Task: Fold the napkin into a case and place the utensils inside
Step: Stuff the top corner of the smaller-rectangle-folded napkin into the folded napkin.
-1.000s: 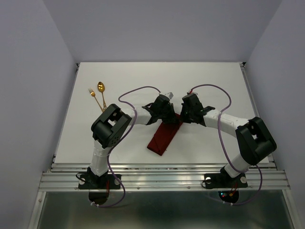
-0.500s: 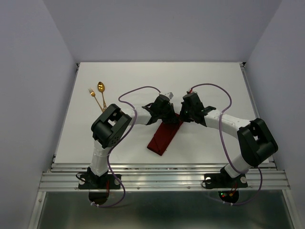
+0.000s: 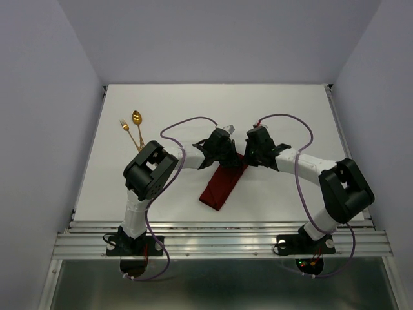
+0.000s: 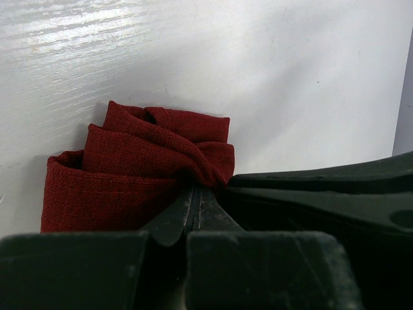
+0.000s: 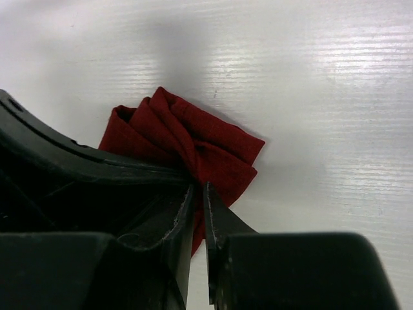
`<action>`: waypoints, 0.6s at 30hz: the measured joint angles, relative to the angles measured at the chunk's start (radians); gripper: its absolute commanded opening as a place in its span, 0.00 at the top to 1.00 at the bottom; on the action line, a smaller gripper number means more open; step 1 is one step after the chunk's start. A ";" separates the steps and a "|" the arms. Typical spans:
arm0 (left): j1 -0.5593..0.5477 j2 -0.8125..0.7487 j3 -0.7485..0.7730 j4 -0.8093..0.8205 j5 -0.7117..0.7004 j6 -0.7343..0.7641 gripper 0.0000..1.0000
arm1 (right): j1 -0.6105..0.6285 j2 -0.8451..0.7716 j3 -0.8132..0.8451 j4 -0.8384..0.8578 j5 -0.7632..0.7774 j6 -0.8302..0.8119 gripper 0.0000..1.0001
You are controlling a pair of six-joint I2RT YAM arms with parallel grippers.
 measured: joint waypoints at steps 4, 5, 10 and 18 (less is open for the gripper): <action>0.000 0.000 0.000 0.002 0.000 0.000 1.00 | 0.000 0.019 0.000 -0.010 0.010 0.003 0.82; 0.000 0.000 0.000 0.002 0.000 0.000 1.00 | 0.000 0.022 0.000 -0.010 0.010 0.004 0.82; 0.000 0.000 -0.002 0.002 0.000 0.000 1.00 | 0.000 0.034 0.001 -0.009 0.013 0.004 0.81; 0.000 0.000 -0.004 0.005 -0.002 0.001 1.00 | -0.001 0.058 0.012 -0.014 0.020 0.004 0.81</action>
